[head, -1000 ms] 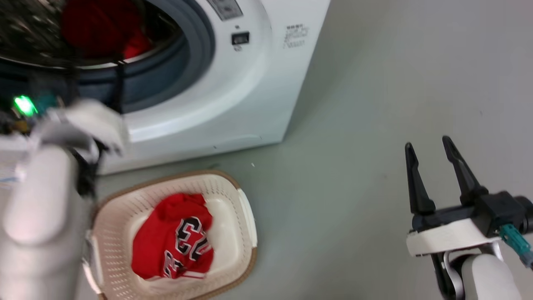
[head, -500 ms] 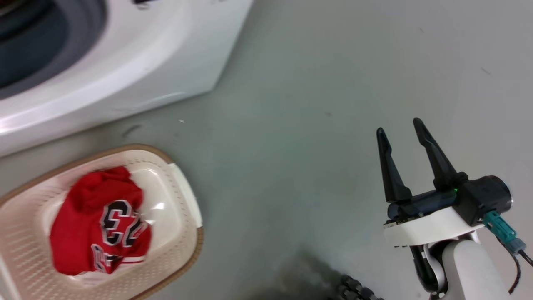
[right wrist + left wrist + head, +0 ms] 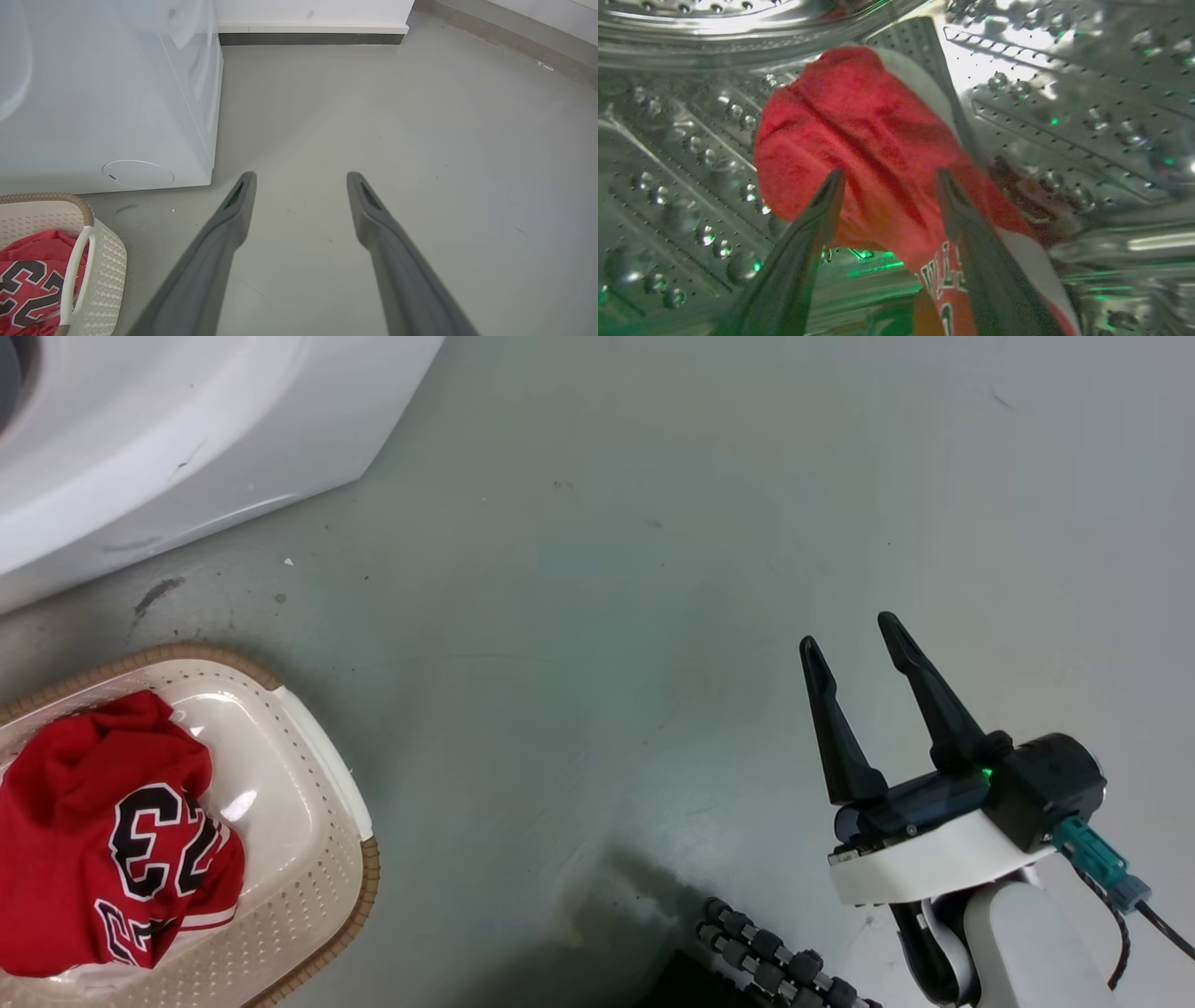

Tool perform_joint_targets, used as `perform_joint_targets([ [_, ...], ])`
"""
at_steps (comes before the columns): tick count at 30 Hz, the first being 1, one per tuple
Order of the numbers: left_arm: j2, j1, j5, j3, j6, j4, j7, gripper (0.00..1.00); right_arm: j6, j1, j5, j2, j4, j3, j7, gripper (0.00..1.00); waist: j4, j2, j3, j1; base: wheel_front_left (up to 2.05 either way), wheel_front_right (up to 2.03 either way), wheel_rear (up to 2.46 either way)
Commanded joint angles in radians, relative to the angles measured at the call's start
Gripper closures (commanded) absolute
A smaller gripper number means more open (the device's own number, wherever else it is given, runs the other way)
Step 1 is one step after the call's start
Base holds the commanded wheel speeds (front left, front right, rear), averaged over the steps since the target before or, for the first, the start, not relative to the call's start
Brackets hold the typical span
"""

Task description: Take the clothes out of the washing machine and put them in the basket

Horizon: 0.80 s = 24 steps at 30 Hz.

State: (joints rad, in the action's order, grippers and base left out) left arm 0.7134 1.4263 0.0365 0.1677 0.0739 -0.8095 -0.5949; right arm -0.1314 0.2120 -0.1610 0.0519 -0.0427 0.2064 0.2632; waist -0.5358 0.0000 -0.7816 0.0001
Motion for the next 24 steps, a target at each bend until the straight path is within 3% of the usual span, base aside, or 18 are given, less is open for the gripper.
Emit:
perform_joint_targets([
  [1, 0.003, -0.001, -0.007, 0.003, -0.011, -0.011, -0.001, 0.00, 0.001, -0.008, -0.010, -0.003, 0.005, 0.000, 0.002, 0.00, 0.002, 0.0000, -0.004, -0.0001, 0.00, 0.00, 0.00],
  [6, 0.005, -0.014, 0.012, 0.001, -0.016, -0.061, -0.025, 0.00, 0.001, -0.007, 0.001, -0.003, 0.011, -0.011, 0.002, 0.00, 0.005, 0.0000, -0.010, -0.0001, 0.00, 0.00, 0.00],
  [7, 0.004, -0.016, 0.014, 0.002, -0.015, -0.070, -0.030, 0.58, 0.001, -0.005, 0.000, -0.003, 0.012, -0.014, 0.002, 0.00, 0.006, 0.0000, -0.011, -0.0001, 0.00, 0.00, 0.00],
  [8, 0.003, -0.016, 0.017, 0.004, -0.011, -0.077, -0.037, 1.00, 0.001, -0.002, 0.000, -0.003, 0.012, -0.016, 0.002, 0.00, 0.006, 0.0000, -0.012, -0.0001, 0.00, 0.00, 0.00],
  [15, 0.014, 0.000, 0.034, 0.003, -0.007, -0.076, -0.010, 1.00, 0.001, 0.017, -0.007, -0.003, 0.012, -0.003, 0.002, 0.00, 0.004, 0.0000, -0.003, -0.0001, 0.00, 0.00, 0.00],
  [24, -0.019, -0.068, 0.086, -0.024, -0.024, -0.085, 0.165, 1.00, 0.001, 0.029, 0.041, -0.002, 0.009, -0.055, 0.002, 0.00, 0.065, 0.0000, 0.101, -0.0001, 0.00, 0.00, 0.00],
])
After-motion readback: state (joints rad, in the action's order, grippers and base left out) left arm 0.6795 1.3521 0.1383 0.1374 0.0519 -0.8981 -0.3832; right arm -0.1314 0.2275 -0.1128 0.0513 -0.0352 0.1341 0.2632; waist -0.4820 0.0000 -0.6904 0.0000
